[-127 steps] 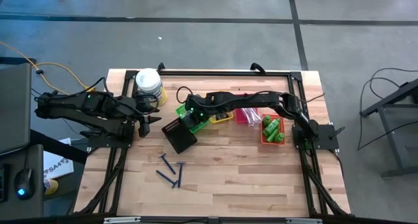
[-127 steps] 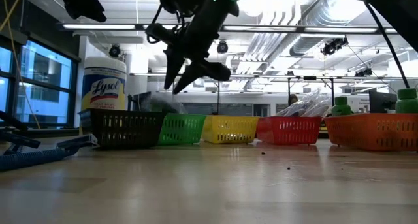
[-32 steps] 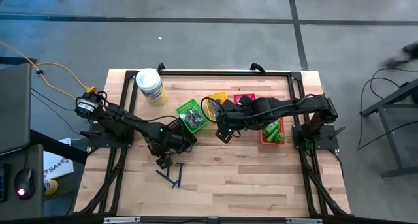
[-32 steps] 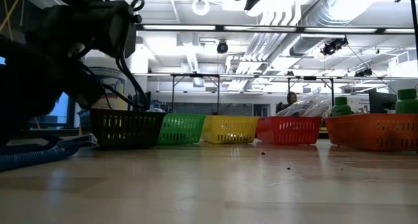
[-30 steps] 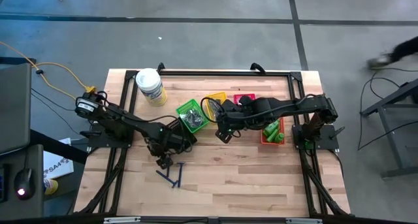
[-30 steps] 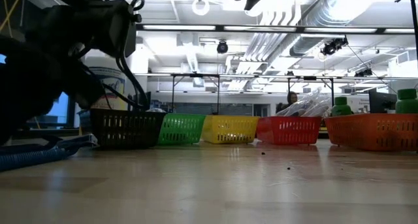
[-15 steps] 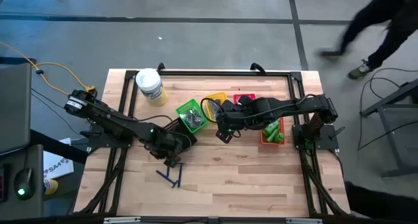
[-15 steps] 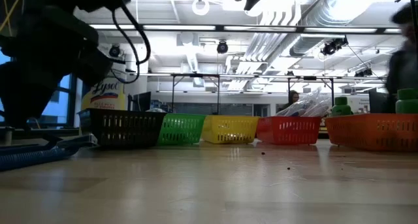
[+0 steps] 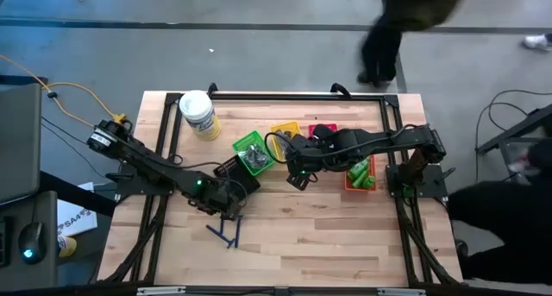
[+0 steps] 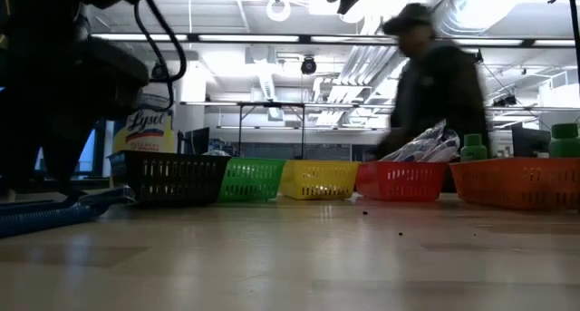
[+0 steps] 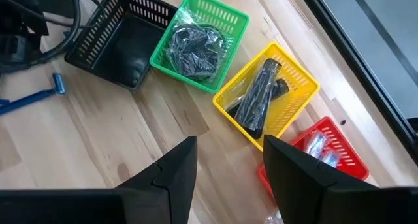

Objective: Pick & Place Travel size toiletries
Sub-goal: Put the blue razor into the black bin

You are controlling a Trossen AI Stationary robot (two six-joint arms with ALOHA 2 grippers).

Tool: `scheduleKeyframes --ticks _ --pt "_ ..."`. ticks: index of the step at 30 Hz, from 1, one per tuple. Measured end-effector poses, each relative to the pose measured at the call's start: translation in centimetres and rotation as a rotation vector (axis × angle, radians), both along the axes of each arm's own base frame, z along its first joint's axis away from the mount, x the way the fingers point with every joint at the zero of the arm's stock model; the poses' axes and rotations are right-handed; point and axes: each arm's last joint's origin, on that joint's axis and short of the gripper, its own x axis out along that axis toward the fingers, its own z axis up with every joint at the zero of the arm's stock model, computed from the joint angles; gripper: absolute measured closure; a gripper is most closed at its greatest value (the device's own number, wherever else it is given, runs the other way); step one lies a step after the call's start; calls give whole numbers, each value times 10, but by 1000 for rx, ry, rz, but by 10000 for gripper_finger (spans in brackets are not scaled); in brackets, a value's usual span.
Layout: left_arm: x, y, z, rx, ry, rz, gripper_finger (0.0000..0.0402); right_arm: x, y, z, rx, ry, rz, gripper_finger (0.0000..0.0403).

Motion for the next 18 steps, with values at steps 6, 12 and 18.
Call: scheduleKeyframes --ticks 6,12,18 --pt "5 -5 -16 5 52 12 161 0 0 0 -12 8 22 237" --pt "2 -4 -22 14 130 34 166 0 0 0 -20 11 24 237" --pt "-8 -2 -24 20 246 -8 215 0 0 0 -25 16 35 237"
